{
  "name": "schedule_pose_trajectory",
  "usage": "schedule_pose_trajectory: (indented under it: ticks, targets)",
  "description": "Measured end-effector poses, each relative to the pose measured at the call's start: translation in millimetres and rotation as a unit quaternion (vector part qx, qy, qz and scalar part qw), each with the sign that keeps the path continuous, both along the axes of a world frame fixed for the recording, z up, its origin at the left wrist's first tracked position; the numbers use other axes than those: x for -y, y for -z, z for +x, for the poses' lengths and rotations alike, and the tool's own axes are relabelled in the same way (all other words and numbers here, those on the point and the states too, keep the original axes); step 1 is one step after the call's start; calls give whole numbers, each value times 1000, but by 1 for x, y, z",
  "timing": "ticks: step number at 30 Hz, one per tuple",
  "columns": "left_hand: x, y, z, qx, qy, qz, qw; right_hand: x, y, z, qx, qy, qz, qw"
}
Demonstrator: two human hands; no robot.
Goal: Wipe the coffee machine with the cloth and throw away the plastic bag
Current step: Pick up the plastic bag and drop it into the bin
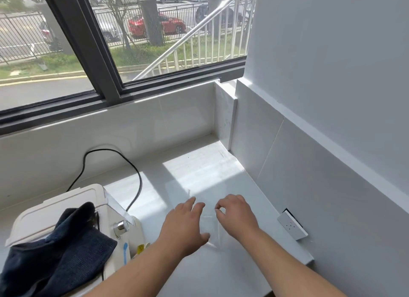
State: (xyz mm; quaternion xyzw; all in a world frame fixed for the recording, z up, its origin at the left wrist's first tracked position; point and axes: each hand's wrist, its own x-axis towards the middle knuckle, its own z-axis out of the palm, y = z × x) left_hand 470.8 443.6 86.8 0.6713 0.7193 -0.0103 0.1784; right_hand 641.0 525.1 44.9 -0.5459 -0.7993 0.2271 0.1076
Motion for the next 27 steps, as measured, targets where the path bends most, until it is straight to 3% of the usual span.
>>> schedule_pose_trajectory:
  ticks: [6,12,18,27]
  targets:
    - [-19,-52,-6,-47,26,131,990,0,-41,-6,-54,-60,96,992]
    - [-26,-107,-15,-89,41,146,984,2,-99,-11,-97,-96,171,976]
    - [-22,-148,-16,-57,5,181,982,1,-150,-6,-124,-79,213,966]
    - [-16,-171,-25,-63,31,247,966,13,-176,0,-119,-95,261,953]
